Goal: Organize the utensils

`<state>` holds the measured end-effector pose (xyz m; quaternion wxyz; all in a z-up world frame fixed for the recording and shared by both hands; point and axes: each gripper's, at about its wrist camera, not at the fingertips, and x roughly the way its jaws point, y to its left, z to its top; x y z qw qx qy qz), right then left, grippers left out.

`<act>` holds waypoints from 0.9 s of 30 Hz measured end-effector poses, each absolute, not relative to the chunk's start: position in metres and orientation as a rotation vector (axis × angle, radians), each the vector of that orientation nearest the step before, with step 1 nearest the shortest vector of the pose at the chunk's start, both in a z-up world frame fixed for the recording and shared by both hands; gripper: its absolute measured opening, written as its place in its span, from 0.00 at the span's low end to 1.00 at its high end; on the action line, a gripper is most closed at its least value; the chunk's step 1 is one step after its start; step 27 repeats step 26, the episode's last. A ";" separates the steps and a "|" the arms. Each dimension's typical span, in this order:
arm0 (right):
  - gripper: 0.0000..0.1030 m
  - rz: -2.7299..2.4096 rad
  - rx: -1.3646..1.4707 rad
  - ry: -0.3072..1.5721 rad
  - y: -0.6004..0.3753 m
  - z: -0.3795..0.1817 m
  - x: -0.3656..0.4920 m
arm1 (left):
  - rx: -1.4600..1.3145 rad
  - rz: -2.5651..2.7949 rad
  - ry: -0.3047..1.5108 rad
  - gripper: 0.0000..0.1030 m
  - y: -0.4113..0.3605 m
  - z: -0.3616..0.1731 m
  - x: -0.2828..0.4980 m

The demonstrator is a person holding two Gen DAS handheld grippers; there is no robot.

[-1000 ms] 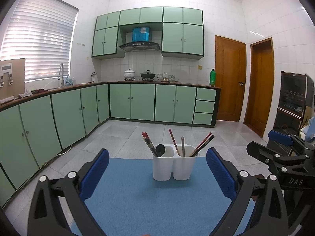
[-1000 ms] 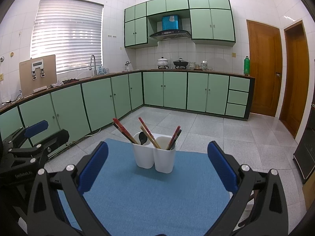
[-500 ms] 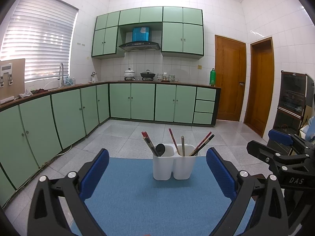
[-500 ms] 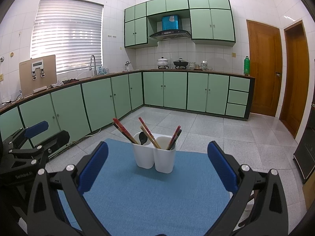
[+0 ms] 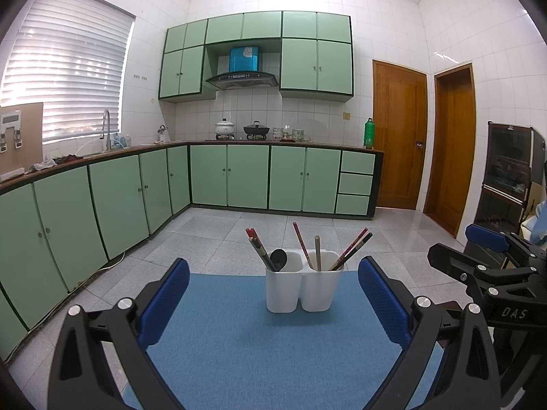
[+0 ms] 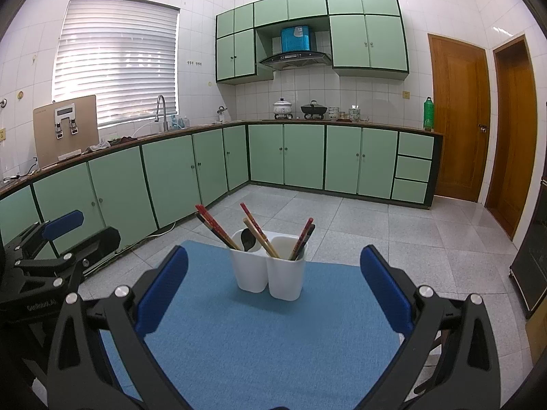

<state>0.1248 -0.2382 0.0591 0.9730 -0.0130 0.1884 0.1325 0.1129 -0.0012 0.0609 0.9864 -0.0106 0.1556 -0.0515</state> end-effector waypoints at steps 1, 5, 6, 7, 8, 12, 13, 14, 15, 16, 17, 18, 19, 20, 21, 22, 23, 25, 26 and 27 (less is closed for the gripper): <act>0.95 0.268 -0.026 0.380 -0.239 0.059 0.125 | -0.021 -0.103 0.312 0.94 -0.002 0.061 0.113; 0.95 0.268 -0.027 0.380 -0.238 0.059 0.125 | -0.021 -0.104 0.313 0.94 -0.001 0.060 0.113; 0.95 0.267 -0.027 0.380 -0.238 0.059 0.125 | -0.021 -0.105 0.313 0.94 -0.001 0.061 0.113; 0.95 0.268 -0.026 0.381 -0.238 0.059 0.125 | -0.022 -0.105 0.313 0.94 -0.001 0.061 0.113; 0.95 0.268 -0.026 0.381 -0.238 0.059 0.125 | -0.021 -0.107 0.314 0.94 -0.001 0.060 0.113; 0.95 0.266 -0.026 0.384 -0.239 0.058 0.125 | -0.018 -0.108 0.312 0.94 -0.001 0.061 0.113; 0.95 0.265 -0.027 0.384 -0.239 0.058 0.125 | -0.019 -0.108 0.312 0.94 -0.001 0.061 0.114; 0.95 0.263 -0.028 0.384 -0.239 0.058 0.125 | -0.020 -0.109 0.313 0.94 -0.001 0.061 0.114; 0.95 0.263 -0.029 0.384 -0.239 0.058 0.125 | -0.022 -0.109 0.313 0.94 -0.001 0.061 0.114; 0.95 0.264 -0.029 0.385 -0.240 0.058 0.126 | -0.022 -0.109 0.314 0.94 -0.001 0.062 0.114; 0.95 0.263 -0.028 0.385 -0.239 0.058 0.126 | -0.022 -0.109 0.315 0.94 -0.001 0.062 0.114; 0.95 0.262 -0.028 0.385 -0.239 0.058 0.125 | -0.021 -0.108 0.316 0.94 -0.002 0.062 0.114; 0.95 0.262 -0.028 0.385 -0.240 0.058 0.126 | -0.022 -0.107 0.316 0.94 -0.001 0.062 0.114; 0.95 0.261 -0.027 0.385 -0.240 0.058 0.126 | -0.024 -0.108 0.317 0.94 -0.001 0.062 0.114; 0.95 0.261 -0.025 0.386 -0.240 0.058 0.126 | -0.024 -0.108 0.317 0.94 -0.001 0.062 0.115; 0.95 0.261 -0.024 0.386 -0.239 0.057 0.126 | -0.024 -0.107 0.317 0.94 -0.001 0.063 0.115; 0.95 0.260 -0.024 0.386 -0.239 0.057 0.125 | -0.025 -0.106 0.317 0.94 -0.001 0.063 0.114; 0.95 0.259 -0.026 0.386 -0.238 0.057 0.126 | -0.025 -0.106 0.318 0.94 -0.001 0.063 0.115; 0.95 0.259 -0.025 0.386 -0.239 0.057 0.126 | -0.025 -0.106 0.319 0.94 -0.001 0.063 0.115; 0.95 0.259 -0.025 0.386 -0.239 0.057 0.126 | -0.025 -0.106 0.319 0.94 -0.001 0.063 0.115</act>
